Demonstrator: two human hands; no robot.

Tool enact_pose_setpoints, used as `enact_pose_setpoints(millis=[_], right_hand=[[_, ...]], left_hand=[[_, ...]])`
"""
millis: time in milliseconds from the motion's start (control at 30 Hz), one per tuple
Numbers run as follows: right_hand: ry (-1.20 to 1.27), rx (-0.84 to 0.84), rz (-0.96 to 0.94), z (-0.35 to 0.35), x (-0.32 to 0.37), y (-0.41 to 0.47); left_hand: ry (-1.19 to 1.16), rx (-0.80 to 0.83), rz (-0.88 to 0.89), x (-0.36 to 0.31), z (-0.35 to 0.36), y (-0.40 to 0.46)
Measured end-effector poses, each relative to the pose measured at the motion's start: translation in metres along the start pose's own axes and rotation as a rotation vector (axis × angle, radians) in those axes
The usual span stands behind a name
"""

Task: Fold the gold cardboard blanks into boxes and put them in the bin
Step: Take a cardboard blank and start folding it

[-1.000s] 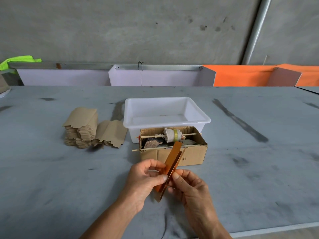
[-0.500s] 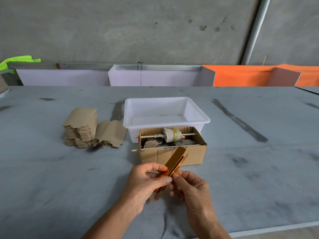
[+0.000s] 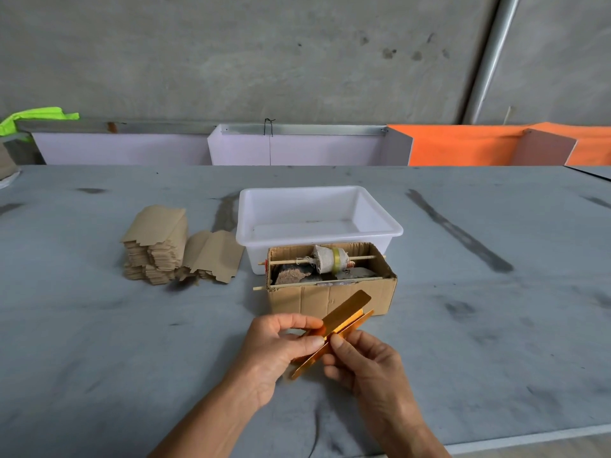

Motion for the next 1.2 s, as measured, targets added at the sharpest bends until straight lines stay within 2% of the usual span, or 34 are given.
enact_pose_setpoints(millis=[233,633,833,1000,1200], right_hand=[[0.057,0.024,0.035,0.002,-0.002,0.001],[-0.134,-0.028,-0.028,0.005,-0.001,0.002],[-0.103,-0.186,-0.078,0.000,0.000,0.005],[-0.036,-0.215,-0.035,0.000,-0.002,0.004],[-0.017,-0.252,-0.033,-0.008,0.009,0.005]], left_hand=[[-0.126,0.045,-0.138,0.006,0.001,0.002],[0.013,-0.024,-0.022,-0.003,-0.002,0.006],[-0.027,-0.073,-0.062,0.005,0.002,0.000],[-0.043,-0.142,-0.075,0.011,0.003,0.000],[0.028,-0.094,-0.021,0.002,-0.005,0.006]])
Point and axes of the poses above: each hand's wrist, its own y-axis towards the middle knuckle, its own z-axis out of the palm, x = y × z, the point moved 5 cm from there along y, towards the middle knuckle, and after that the axes turned 8 degrees about y, right-handed, at the moved point
